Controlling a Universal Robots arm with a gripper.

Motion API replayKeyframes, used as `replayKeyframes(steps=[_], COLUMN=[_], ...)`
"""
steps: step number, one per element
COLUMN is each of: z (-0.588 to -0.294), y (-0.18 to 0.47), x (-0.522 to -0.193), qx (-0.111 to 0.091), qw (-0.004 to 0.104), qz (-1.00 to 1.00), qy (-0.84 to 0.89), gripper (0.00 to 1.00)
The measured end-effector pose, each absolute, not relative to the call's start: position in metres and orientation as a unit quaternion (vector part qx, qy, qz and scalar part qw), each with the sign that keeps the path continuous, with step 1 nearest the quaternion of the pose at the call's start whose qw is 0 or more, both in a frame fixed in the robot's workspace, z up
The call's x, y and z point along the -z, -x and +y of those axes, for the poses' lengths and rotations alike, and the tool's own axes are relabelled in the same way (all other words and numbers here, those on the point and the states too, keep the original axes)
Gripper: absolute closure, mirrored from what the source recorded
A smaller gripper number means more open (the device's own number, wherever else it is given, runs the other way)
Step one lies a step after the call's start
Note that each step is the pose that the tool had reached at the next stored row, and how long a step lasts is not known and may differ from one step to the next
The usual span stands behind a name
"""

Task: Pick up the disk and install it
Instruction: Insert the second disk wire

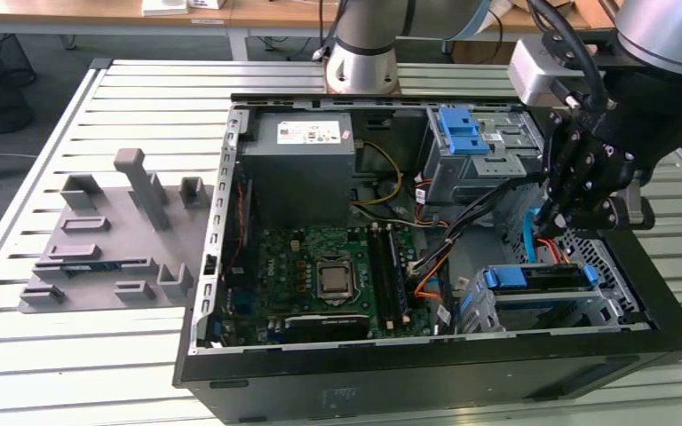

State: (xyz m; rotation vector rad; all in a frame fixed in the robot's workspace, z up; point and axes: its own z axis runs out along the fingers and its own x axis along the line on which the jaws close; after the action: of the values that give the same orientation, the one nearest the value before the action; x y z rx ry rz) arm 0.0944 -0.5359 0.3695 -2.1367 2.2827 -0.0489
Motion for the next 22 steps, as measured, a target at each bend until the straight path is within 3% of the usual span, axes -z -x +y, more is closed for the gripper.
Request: replayKeyframes(steps=[14, 22], z=[-0.542, -0.543], y=[-0.096, -0.102], x=[-0.36, -0.355], qx=[0.016, 0.01], qw=[0.007, 0.001], qz=[0.73, 0.73], qy=[0.683, 0.683], gripper=[0.84, 0.84])
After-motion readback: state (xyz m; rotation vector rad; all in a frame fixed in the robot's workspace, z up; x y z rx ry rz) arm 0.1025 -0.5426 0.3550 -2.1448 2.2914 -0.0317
